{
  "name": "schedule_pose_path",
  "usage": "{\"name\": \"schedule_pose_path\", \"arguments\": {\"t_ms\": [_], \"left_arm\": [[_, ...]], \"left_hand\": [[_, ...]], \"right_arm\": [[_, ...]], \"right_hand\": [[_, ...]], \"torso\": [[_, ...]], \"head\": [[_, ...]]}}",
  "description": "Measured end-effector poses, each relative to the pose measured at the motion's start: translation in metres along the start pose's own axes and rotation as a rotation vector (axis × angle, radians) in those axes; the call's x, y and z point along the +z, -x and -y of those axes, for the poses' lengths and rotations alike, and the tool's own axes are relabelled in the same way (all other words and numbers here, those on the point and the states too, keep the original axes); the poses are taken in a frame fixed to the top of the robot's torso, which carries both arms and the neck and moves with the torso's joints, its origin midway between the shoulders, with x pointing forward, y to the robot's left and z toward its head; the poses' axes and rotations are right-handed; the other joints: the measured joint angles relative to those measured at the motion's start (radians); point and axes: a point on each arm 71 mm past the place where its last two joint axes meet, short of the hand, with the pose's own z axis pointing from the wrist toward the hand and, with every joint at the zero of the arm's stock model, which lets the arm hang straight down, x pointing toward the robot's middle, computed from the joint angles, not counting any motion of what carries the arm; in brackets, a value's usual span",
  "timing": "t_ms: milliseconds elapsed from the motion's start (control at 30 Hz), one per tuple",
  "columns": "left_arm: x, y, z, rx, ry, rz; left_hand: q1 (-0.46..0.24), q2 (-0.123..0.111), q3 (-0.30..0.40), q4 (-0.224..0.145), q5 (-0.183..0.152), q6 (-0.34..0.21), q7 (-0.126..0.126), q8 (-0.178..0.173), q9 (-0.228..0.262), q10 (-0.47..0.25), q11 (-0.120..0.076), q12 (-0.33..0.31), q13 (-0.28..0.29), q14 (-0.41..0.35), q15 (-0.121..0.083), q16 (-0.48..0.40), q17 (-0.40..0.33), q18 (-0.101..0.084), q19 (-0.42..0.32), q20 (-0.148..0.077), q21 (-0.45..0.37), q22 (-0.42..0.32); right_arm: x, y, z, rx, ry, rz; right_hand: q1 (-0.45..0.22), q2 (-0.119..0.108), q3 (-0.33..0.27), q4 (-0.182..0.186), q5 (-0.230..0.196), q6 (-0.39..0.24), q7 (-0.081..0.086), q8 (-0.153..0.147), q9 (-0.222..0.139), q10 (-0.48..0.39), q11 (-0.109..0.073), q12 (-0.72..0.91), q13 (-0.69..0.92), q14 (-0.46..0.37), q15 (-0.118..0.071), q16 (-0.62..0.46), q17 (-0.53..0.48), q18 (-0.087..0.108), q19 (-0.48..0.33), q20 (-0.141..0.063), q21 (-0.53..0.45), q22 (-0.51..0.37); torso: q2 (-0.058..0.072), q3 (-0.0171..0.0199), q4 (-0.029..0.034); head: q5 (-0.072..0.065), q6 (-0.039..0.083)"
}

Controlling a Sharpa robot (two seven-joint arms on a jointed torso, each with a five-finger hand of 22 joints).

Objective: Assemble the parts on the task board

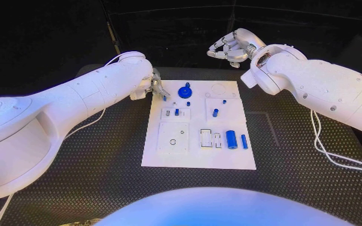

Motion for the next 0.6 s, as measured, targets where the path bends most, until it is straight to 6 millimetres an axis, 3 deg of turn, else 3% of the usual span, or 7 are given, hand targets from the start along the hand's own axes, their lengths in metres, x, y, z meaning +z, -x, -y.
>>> {"name": "schedule_pose_path", "arguments": {"t_ms": [267, 433, 600], "left_arm": [[0.0000, -0.0004, 0.0011, -0.005, -0.011, -0.005], [-0.0003, 0.0001, 0.0017, -0.009, -0.019, -0.006], [-0.0002, 0.0002, 0.0015, -0.012, -0.023, -0.006]], "left_hand": [[0.095, 0.035, 0.039, -0.050, 0.000, 0.004, -0.004, 0.003, 0.000, 0.002, -0.002, 0.004, -0.004, 0.001, -0.006, 0.000, 0.000, 0.000, 0.003, -0.003, 0.000, 0.000], [0.174, 0.052, 0.120, -0.104, 0.004, -0.012, -0.007, -0.003, -0.006, -0.006, -0.009, -0.016, -0.020, 0.002, -0.010, 0.000, 0.000, 0.000, 0.003, -0.003, 0.000, 0.000], [0.187, 0.035, 0.182, -0.042, 0.007, -0.020, 0.002, 0.004, -0.001, -0.008, -0.010, -0.028, -0.035, 0.002, -0.010, 0.000, 0.000, 0.000, 0.003, -0.003, 0.000, 0.000]], "right_arm": [[0.0004, -0.0006, -0.0002, 0.000, 0.000, -0.002], [0.0005, -0.0007, -0.0002, 0.000, 0.000, -0.002], [0.0005, -0.0007, 0.0000, 0.000, 0.000, -0.003]], "right_hand": [[0.000, 0.000, 0.000, 0.000, 0.000, 0.000, 0.000, 0.001, 0.000, 0.000, 0.000, 0.000, 0.000, 0.000, 0.000, 0.000, 0.000, 0.000, 0.000, 0.000, 0.000, 0.000], [0.000, 0.000, 0.000, 0.000, 0.000, 0.000, 0.000, 0.004, 0.000, 0.000, 0.000, 0.000, 0.002, 0.000, 0.000, 0.000, 0.001, 0.000, 0.000, 0.000, 0.000, 0.002], [0.000, 0.000, 0.000, 0.000, 0.000, 0.000, 0.000, 0.004, 0.000, 0.000, 0.000, 0.000, 0.002, 0.000, 0.000, 0.000, 0.001, 0.000, 0.000, 0.000, 0.000, 0.001]], "torso": [[0.000, 0.0001, 0.0000], [0.000, 0.0002, 0.0000], [0.000, 0.0005, 0.0000]], "head": [[0.000, 0.000], [0.000, 0.000], [0.000, 0.000]]}}
